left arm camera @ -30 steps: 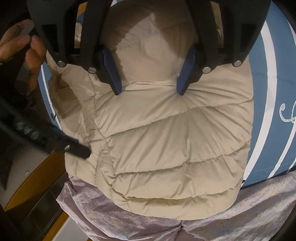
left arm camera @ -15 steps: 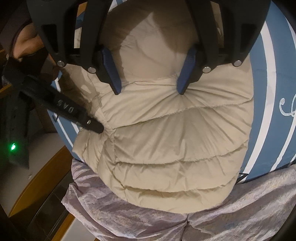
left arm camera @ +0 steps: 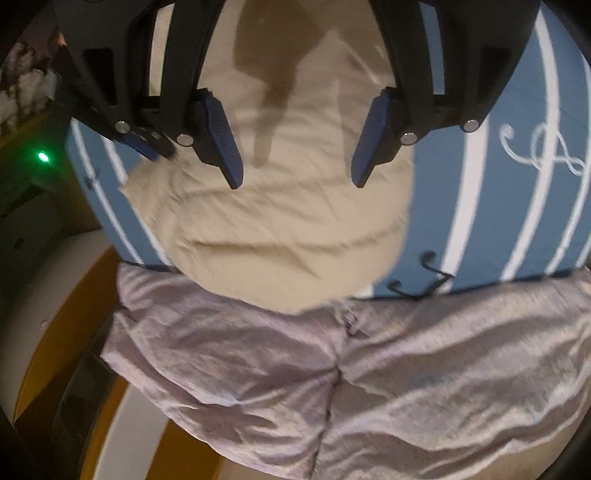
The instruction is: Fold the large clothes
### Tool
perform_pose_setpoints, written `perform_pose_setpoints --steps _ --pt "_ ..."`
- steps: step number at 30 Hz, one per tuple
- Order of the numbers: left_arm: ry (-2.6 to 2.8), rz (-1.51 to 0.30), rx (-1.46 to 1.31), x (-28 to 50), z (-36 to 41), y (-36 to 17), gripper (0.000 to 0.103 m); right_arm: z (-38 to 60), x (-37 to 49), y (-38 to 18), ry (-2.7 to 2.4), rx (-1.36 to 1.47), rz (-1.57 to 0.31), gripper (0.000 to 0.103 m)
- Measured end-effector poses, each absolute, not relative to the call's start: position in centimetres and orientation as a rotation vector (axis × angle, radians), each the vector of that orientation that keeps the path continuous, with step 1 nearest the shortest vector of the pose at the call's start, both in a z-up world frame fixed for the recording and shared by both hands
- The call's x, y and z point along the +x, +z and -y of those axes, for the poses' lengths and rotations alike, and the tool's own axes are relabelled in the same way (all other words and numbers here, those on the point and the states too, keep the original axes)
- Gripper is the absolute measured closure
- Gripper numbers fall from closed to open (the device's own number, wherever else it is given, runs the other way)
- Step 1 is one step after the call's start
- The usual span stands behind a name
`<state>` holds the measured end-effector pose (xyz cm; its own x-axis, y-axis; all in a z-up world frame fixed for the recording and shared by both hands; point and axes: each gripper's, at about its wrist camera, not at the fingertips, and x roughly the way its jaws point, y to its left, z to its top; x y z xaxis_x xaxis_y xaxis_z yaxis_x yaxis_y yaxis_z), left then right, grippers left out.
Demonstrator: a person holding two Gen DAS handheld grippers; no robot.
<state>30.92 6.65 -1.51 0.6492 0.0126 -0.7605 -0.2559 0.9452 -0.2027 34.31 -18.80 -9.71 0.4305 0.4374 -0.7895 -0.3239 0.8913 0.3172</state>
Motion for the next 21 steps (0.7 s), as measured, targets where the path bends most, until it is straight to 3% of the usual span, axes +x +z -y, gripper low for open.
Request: perform_pose_setpoints --steps 7,17,21 --pt "0.285 -0.909 -0.174 33.1 -6.6 -4.8 0.031 19.0 34.2 -9.7 0.477 0.120 -1.014 0.068" --pt "0.279 -0.936 -0.099 33.3 -5.6 -7.8 0.031 19.4 34.0 -9.4 0.463 0.117 -1.023 0.067" --pt "0.279 -0.942 -0.093 33.3 -5.7 -8.1 0.031 19.3 33.9 -6.8 0.469 0.132 -0.985 0.060"
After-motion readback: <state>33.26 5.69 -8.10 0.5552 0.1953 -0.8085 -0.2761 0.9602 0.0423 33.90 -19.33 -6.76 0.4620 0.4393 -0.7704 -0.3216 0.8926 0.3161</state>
